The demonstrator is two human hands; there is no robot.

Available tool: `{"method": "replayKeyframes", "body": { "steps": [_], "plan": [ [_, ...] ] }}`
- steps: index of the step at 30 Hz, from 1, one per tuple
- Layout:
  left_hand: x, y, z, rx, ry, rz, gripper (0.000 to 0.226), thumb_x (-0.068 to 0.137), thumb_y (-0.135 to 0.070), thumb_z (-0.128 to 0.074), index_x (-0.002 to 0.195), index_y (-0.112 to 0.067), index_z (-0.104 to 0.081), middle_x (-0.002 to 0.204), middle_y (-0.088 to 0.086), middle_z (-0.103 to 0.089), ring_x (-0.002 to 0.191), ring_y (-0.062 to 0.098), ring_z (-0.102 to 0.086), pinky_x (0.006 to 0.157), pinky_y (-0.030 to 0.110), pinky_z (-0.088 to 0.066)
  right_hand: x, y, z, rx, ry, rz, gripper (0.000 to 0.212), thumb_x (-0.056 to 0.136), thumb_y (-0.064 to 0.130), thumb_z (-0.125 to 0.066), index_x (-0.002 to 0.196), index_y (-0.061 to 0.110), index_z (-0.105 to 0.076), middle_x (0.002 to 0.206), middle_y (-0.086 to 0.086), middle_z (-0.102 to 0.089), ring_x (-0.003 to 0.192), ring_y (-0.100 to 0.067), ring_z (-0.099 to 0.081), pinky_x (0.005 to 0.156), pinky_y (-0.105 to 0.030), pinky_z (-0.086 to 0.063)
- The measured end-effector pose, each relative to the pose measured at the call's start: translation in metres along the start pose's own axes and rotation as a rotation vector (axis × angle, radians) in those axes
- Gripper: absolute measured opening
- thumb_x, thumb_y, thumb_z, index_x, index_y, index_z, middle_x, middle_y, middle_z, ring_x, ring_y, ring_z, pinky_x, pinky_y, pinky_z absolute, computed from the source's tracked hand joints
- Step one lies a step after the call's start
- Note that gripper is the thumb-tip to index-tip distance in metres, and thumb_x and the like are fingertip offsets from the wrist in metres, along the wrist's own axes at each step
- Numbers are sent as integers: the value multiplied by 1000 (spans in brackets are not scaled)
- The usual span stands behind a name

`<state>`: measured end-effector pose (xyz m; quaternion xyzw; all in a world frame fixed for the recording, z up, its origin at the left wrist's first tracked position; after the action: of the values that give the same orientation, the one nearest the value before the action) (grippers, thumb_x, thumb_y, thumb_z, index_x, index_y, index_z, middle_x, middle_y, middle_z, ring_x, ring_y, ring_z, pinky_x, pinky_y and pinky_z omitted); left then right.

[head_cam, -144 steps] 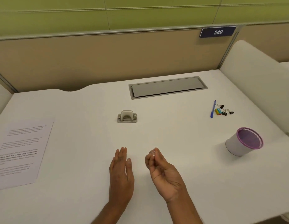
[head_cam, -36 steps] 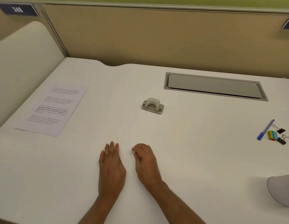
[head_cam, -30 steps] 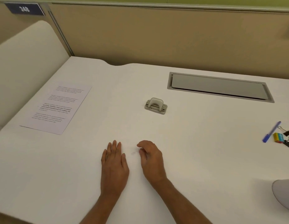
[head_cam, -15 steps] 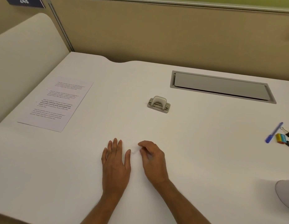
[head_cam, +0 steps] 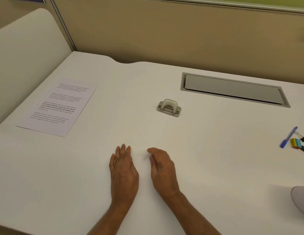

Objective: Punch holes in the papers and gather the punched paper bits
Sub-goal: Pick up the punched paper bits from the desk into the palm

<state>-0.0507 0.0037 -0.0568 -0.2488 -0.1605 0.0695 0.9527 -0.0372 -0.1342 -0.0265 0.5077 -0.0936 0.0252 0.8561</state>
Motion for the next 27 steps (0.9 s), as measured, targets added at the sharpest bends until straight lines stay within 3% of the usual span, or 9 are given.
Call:
{"method": "replayKeyframes", "body": {
  "steps": [3,6,10,12,16,19,21,24,27],
  "plan": [
    [0,1,-1,-1,3,4,45,97,1,-49,142,-3,-48,150,14,-45,144,27,-35,118,51,-28,0,-1,-1,-45,44,-7,22,97,16,-63,118,14,-68,120,4,-68,113,-6,-60,106,-19,-44],
    [-1,3,-2,-8,27,2,47,98,-7,-37,145,-5,-44,153,12,-41,147,23,-30,121,47,-23,-5,0,-10,-163,140,81,29,94,26,-68,119,11,-70,124,-2,-69,119,-13,-59,108,-8,-31],
    [-1,4,-3,-9,40,1,50,96,-10,-34,146,-6,-43,154,11,-40,148,22,-28,121,46,-22,-7,0,-16,-340,202,221,25,94,20,-68,115,7,-73,122,-9,-69,117,-24,-63,97,-28,-51],
    [-1,4,-3,-6,36,1,50,96,-9,-36,146,-5,-43,154,12,-40,148,23,-29,121,46,-22,-5,-1,-18,-360,206,218,23,98,17,-60,117,5,-69,121,-8,-67,113,-19,-62,92,-29,-54],
    [-1,4,-3,-10,33,5,49,96,-8,-38,145,-4,-43,153,14,-41,147,25,-30,120,48,-23,-2,3,-21,-304,274,128,20,104,13,-44,114,10,-60,112,1,-57,98,-7,-54,86,-15,-42],
    [-1,3,-2,-8,44,2,50,96,-9,-37,145,-4,-43,154,14,-40,147,25,-29,121,47,-22,-2,11,-21,-420,345,231,20,95,-4,-44,104,-3,-62,107,-13,-56,98,-24,-49,81,-36,-46],
    [-1,3,-1,-12,55,13,51,96,-10,-35,146,-5,-42,154,13,-39,147,25,-28,121,47,-21,0,13,-20,-451,371,229,20,93,-7,-44,100,-6,-63,104,-16,-56,96,-27,-49,78,-41,-48],
    [-1,1,1,-22,64,29,50,97,-12,-32,146,-5,-42,154,13,-39,147,25,-28,121,48,-21,3,17,-21,-454,341,182,15,77,-15,-66,85,-2,-68,88,-14,-66,82,-27,-62,63,-37,-57],
    [0,-1,1,-29,66,29,48,98,-7,-34,145,-4,-43,154,13,-39,148,25,-28,121,48,-21,5,21,-25,-493,337,185,20,66,-11,-80,76,5,-71,77,-9,-69,73,-23,-65,51,-27,-55]
  ]
}}
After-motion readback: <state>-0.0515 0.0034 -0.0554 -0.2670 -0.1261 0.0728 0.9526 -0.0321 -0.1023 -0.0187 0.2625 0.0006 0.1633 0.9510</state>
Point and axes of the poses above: each hand's wrist, its own x-axis towards the middle knuckle, its own z-axis out of the back of the hand, y = z × x, the point moved 2 cm from there along x, towards the middle knuckle
